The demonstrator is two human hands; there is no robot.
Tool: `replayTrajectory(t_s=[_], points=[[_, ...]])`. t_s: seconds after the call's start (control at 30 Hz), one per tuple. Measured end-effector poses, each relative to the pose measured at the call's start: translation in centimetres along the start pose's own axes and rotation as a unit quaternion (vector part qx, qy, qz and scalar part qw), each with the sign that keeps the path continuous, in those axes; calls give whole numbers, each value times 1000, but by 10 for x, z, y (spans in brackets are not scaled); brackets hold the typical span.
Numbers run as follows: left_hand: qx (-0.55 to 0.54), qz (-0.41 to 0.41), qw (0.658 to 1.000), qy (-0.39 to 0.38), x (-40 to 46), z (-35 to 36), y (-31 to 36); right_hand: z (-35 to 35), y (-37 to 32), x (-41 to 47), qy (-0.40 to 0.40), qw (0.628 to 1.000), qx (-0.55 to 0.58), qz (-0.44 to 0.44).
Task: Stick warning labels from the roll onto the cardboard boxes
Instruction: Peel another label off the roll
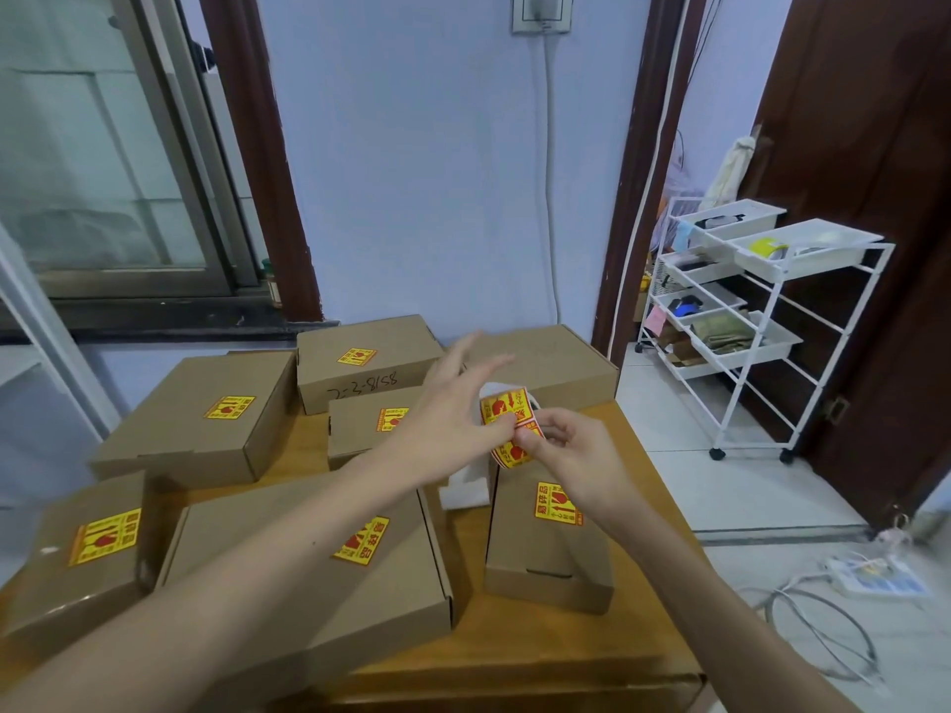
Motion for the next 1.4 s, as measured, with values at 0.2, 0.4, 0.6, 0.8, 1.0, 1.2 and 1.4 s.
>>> replayTrajectory(t_s=[0.2,0.4,0.6,0.8,1.0,1.2,1.4], points=[[1,-5,1000,-12,3,8,5,1,-3,-1,26,996,-77,-25],[-37,-16,999,11,3,8,8,-2,-2,-6,54,989,-139,-15],[-47,-8,999,25,1,7,9,-1,-7,-8,52,988,-140,-22],[-12,17,999,31,-3,6,14,-3,-4,-8,45,989,-138,-17],[3,9,999,46,4,2,0,-7,-3,-7,39,998,-57,-10],[13,-73,995,63,9,-8,-43,-19,1,-7,51,998,0,21],[-72,-154,978,117,1,-20,-90,-30,5,-4,73,996,28,44]])
Point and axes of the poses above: each hand's wrist, its own x-axis towards the middle knuckle, its own z-axis out of the palm, y = z × x, the point moved 6 cm from there along x, towards the middle knuckle, and after that the axes turned 4 degrees about z, right-handed, at the moved point
